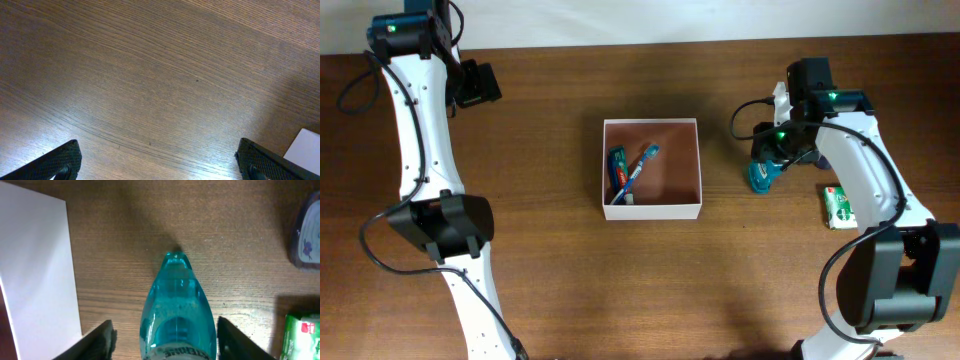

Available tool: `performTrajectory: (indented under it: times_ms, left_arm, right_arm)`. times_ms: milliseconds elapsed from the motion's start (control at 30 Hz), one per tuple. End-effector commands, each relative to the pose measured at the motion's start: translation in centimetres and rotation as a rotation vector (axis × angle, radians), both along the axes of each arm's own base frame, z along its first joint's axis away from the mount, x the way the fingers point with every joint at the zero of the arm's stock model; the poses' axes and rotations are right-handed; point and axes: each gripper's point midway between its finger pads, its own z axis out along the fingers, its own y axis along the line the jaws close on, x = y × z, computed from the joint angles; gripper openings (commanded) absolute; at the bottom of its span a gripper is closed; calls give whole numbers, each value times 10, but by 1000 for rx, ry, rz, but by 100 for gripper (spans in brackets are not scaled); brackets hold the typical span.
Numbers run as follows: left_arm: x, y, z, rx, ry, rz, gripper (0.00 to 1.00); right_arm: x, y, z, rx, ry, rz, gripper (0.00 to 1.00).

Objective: Pack container
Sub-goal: 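Lower the right gripper around the Listerine bottle neck, then close the right gripper and lift the Listerine bottle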

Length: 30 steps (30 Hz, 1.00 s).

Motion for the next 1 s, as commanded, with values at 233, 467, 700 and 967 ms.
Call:
performTrajectory:
  times_ms: [233, 467, 700, 967]
  left_arm:
    - [-2, 2, 22, 17, -53, -7, 99]
    - [-2, 2, 22, 17, -53, -7, 99]
    - [-2, 2, 22, 17, -53, -7, 99]
    - [-2, 2, 22, 17, -53, -7, 99]
  right_arm:
    - [4, -3, 2, -6, -6, -3, 42]
    - [-1, -3, 3, -5, 12, -3, 29]
    - [12, -3, 35, -4, -39, -2, 23]
    - [27, 29, 98, 171, -148, 59, 21]
